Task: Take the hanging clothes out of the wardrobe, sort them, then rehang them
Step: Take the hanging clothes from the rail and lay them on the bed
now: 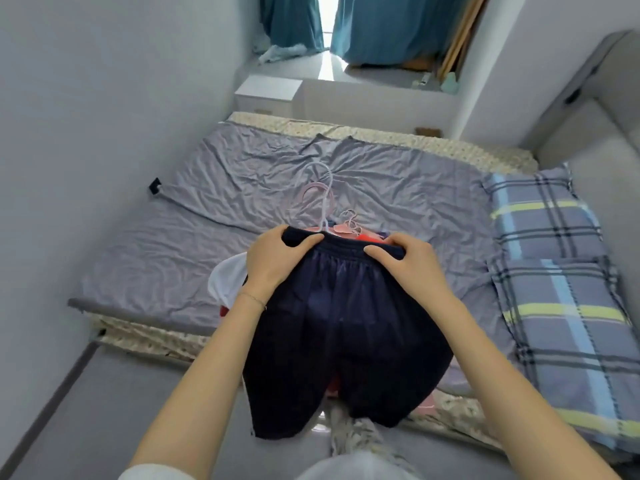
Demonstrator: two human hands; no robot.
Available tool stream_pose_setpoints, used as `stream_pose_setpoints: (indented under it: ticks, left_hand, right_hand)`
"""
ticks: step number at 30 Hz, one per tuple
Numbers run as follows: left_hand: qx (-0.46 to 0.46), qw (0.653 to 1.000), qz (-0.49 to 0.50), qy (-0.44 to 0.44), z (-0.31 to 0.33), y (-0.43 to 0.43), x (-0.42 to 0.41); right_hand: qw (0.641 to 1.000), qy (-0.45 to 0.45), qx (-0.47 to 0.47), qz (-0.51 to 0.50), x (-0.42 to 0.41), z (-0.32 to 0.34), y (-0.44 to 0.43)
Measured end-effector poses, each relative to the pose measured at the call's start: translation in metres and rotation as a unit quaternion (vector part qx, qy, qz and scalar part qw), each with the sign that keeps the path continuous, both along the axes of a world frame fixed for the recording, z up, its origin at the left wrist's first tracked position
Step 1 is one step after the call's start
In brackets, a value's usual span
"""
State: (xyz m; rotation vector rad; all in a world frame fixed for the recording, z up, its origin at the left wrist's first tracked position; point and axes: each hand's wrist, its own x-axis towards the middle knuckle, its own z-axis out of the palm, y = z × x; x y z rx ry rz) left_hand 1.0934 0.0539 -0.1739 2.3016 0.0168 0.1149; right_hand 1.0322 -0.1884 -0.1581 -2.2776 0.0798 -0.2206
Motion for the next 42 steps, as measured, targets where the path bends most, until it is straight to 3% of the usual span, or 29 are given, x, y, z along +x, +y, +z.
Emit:
stream_pose_setpoints:
  ticks: [6, 13, 18, 30, 36, 42]
  left_hand:
    - [-0.007, 0.998, -0.038, 0.049, -0.032, -0.049, 0.111]
    - [0.000, 0.992, -0.028, 0.122, -0.104, -0.094, 0.226]
    - [0.020, 0.985, -0.037, 0.169, -0.168, -0.110, 0.289]
    - [0.069, 0.981, -0.063, 0.172, -0.355, -0.155, 0.400]
    - [0.042, 0.992, -0.076, 0.089, -0.354, -0.135, 0.392]
    - [0.036, 0.998, -0.042, 0.025, -0.289, -0.099, 0.345]
  right_hand:
    - [0.998, 0.040, -0.017, -0.037, 0.105, -0.035, -0.046]
    - [0.993, 0.120, -0.005, -0.013, 0.231, -0.114, -0.096]
    - [0.986, 0.167, -0.008, -0.004, 0.297, -0.184, -0.109]
    - [0.959, 0.257, -0.106, -0.052, 0.399, -0.362, -0.131]
    - [0.967, 0.235, -0.081, -0.061, 0.411, -0.363, -0.122]
    - [0.983, 0.179, 0.005, -0.037, 0.386, -0.304, -0.092]
